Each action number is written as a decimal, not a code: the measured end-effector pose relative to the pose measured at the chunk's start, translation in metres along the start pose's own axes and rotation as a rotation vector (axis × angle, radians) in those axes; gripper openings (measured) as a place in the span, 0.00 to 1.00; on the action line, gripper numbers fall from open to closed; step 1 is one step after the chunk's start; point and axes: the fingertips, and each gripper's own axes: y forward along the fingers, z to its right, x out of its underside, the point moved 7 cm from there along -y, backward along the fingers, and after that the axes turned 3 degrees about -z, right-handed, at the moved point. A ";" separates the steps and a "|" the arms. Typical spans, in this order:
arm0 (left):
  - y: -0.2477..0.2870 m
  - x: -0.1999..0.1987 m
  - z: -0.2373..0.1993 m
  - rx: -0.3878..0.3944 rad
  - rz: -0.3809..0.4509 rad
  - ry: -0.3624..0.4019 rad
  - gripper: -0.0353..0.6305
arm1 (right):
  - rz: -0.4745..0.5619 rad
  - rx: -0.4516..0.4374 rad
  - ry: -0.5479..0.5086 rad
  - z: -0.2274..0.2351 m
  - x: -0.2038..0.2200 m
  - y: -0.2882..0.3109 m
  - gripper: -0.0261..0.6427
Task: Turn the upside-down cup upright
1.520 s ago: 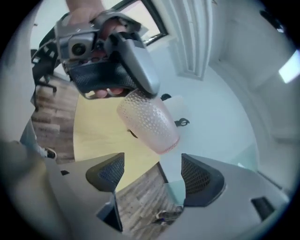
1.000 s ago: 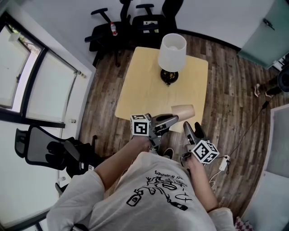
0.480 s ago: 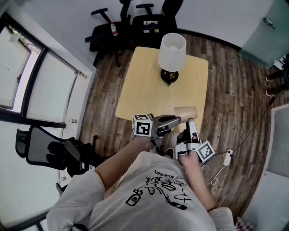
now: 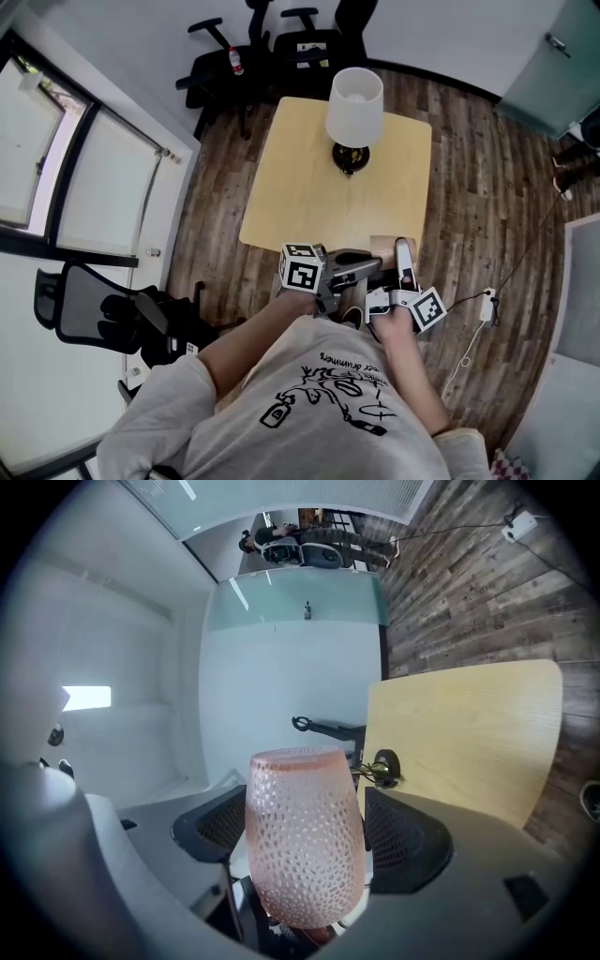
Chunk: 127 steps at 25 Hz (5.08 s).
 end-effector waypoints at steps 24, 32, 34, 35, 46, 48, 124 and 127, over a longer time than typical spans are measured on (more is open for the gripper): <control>-0.009 0.018 -0.006 -0.085 -0.022 0.070 0.16 | -0.073 0.047 -0.240 -0.009 -0.018 0.003 0.58; -0.023 0.020 -0.011 -0.142 0.013 0.100 0.16 | -0.173 0.029 -0.516 -0.013 -0.025 0.009 0.58; -0.028 0.019 -0.013 -0.155 0.037 0.108 0.16 | -0.205 0.031 -0.600 -0.014 -0.024 0.012 0.58; -0.030 0.019 -0.014 -0.167 0.047 0.116 0.16 | -0.220 0.035 -0.634 -0.014 -0.023 0.013 0.58; -0.041 0.023 -0.028 -0.278 0.039 0.260 0.12 | -0.441 0.031 -1.176 0.005 -0.003 0.029 0.58; -0.042 0.025 -0.031 -0.284 0.046 0.284 0.11 | -0.472 0.033 -1.252 0.013 0.002 0.031 0.58; -0.057 0.074 -0.130 -0.428 0.029 0.341 0.08 | -0.520 0.025 -1.584 0.142 0.036 0.028 0.58; -0.058 0.066 -0.109 -0.429 0.042 0.346 0.08 | -0.507 0.037 -1.573 0.117 0.036 0.021 0.58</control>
